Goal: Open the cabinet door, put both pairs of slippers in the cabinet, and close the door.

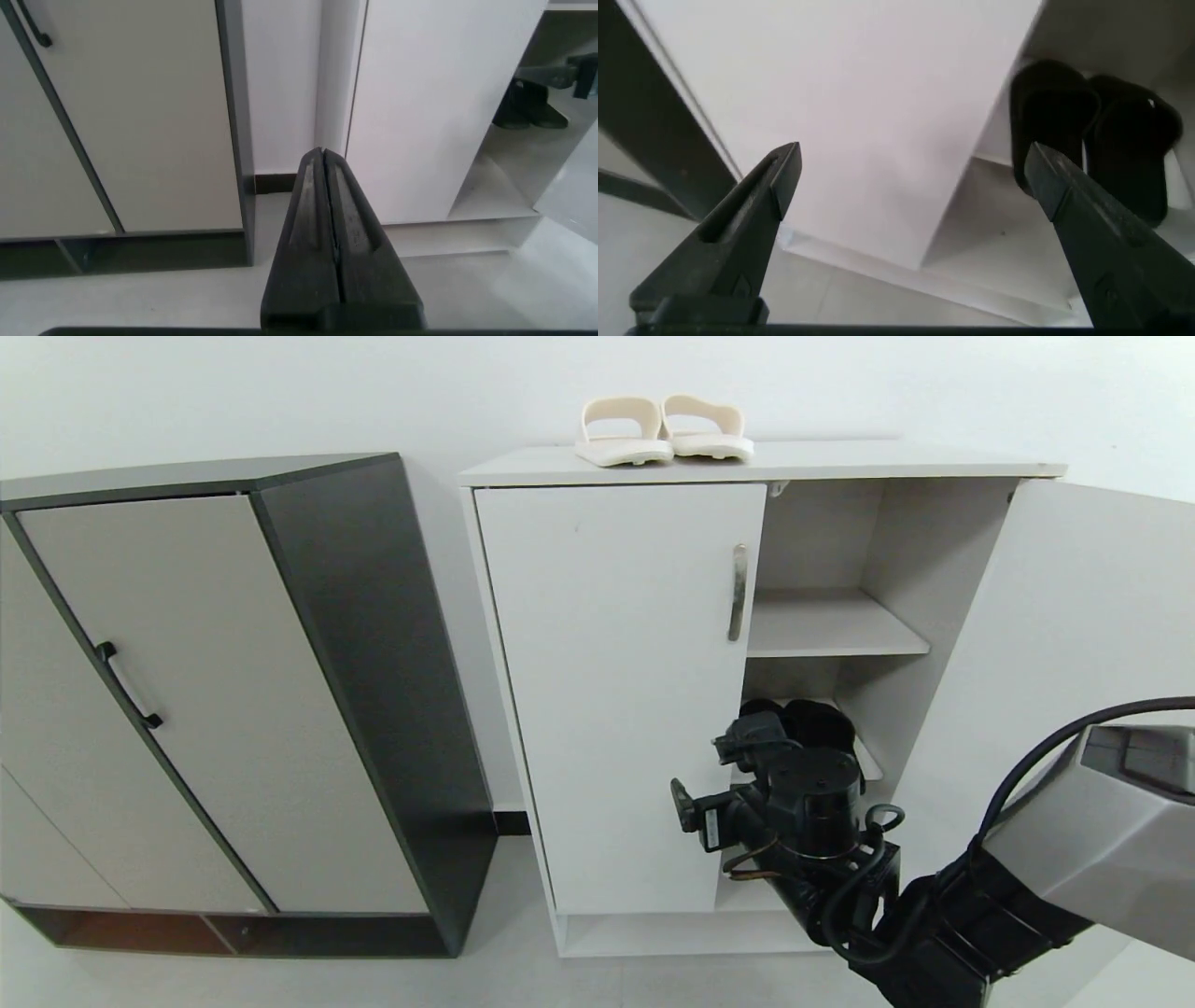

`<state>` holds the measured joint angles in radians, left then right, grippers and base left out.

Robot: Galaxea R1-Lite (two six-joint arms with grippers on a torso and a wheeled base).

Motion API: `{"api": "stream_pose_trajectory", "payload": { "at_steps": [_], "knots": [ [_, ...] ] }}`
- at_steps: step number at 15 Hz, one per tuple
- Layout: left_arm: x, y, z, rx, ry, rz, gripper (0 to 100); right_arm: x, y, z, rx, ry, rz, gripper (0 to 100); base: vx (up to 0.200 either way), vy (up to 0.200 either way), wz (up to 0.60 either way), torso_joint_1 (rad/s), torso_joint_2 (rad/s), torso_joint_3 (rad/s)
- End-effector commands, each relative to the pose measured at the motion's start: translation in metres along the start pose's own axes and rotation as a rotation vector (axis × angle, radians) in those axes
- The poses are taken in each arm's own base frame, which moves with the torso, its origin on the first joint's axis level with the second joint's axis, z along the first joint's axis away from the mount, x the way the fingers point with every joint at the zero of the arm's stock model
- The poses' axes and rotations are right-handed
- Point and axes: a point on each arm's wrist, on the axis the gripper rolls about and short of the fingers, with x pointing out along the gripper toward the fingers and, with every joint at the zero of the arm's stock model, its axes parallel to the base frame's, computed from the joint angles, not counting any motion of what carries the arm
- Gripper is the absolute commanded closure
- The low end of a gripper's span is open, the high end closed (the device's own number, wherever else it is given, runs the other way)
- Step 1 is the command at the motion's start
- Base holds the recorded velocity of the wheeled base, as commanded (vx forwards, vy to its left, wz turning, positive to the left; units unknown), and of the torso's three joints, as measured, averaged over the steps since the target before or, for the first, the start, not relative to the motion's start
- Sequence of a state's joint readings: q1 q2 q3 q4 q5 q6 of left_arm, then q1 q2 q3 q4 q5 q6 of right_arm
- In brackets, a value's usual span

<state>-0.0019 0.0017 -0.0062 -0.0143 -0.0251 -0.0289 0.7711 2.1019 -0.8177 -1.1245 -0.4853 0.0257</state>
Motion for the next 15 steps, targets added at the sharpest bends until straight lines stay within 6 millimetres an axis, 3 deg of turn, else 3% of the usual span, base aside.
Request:
{"api": "stream_pose_trajectory", "payload": {
  "at_steps": [1,15],
  "knots": [
    [0.0001,0.0,0.0,0.0,0.002,-0.001,100,0.0013,0.0009,-0.0026,-0.001,0.0,0.001,0,0.0,0.0,0.0,0.0,0.0,0.0],
    [0.0001,0.0,0.0,-0.002,0.002,-0.001,100,0.0022,0.0012,-0.008,-0.028,0.012,0.001,0,0.0,0.0,0.0,0.0,0.0,0.0]
  ]
}}
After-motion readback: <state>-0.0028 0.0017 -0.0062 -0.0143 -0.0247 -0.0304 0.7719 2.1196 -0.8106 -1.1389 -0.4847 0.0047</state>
